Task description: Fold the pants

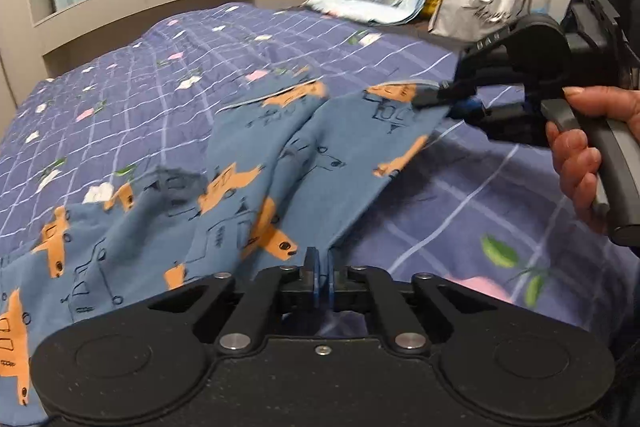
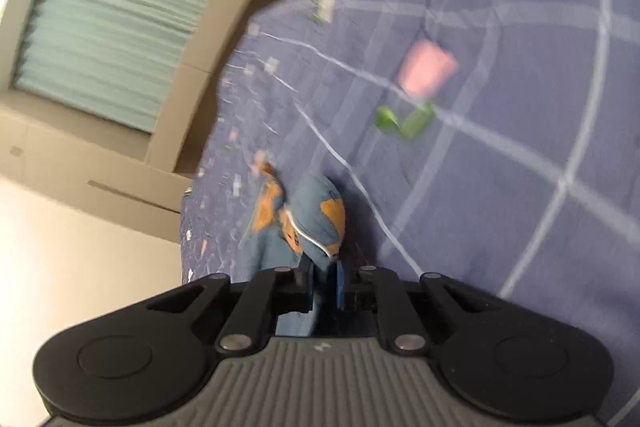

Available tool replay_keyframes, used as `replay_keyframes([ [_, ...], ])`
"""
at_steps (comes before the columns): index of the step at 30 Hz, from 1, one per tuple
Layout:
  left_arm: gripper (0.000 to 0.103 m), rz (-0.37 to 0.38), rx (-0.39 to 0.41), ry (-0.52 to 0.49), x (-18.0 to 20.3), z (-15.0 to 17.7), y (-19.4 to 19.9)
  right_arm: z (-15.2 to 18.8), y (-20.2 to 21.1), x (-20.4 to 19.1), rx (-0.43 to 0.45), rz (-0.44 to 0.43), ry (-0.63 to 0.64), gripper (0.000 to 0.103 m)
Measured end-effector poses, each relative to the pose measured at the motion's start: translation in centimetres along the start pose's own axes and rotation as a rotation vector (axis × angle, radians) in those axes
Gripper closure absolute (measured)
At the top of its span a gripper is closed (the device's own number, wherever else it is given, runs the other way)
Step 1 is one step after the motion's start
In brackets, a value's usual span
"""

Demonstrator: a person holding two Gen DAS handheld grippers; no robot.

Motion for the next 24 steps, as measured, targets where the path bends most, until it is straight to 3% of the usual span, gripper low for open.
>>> replay_keyframes([
  [4,0.1,0.011,-0.007,-0.041,1.1,0.2,0.2,0.2,2.1,-2.7,0.035,0.1,0.249,0.092],
  [8,0.1,0.033,-0.037,-0.03,1.1,1.2,-1.0,1.4,1.8,-0.9,-0.001,0.248,0.278,0.09],
  [10,0.096,0.042,-0.026,-0.012,0.8,1.2,-0.9,1.8,1.4,-0.3,-0.009,0.305,0.303,0.08],
  [12,0.078,0.061,-0.013,0.015,0.5,1.0,-0.4,2.2,2.0,-0.7,-0.006,0.32,0.332,0.073],
  [13,0.071,0.071,-0.003,0.036,0.2,1.0,0.0,2.4,2.5,-0.7,0.002,0.329,0.357,0.06],
  [14,0.057,0.075,0.007,0.054,0.0,0.8,0.5,2.4,3.0,-1.2,0.012,0.352,0.39,0.05],
  [15,0.04,0.076,0.023,0.074,-0.3,0.7,1.1,2.4,3.5,-1.3,0.022,0.373,0.428,0.035],
  [18,0.013,0.07,0.071,0.14,-1.5,0.5,2.7,2.3,5.2,-1.6,0.056,0.423,0.517,0.011],
  [20,0.0,0.065,0.09,0.198,-2.7,0.5,3.3,1.3,4.8,-1.5,0.076,0.474,0.592,0.006],
  [22,0.001,0.042,0.107,0.284,-4.5,0.5,3.5,0.5,4.2,-2.2,0.071,0.495,0.66,0.0],
  [24,0.001,0.057,0.099,0.354,-6.0,0.5,3.2,-0.5,2.1,-3.8,0.01,0.443,0.705,0.0],
])
Point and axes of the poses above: each gripper's, at about its wrist camera, not at the fingertips, and y roughly against the way its jaws point, x to its right, z to its underside, the point moved 9 cm from there along -y, roughly the way its jaws point, and after that the axes turned 11 degrees about -x, right-handed, at the moved point
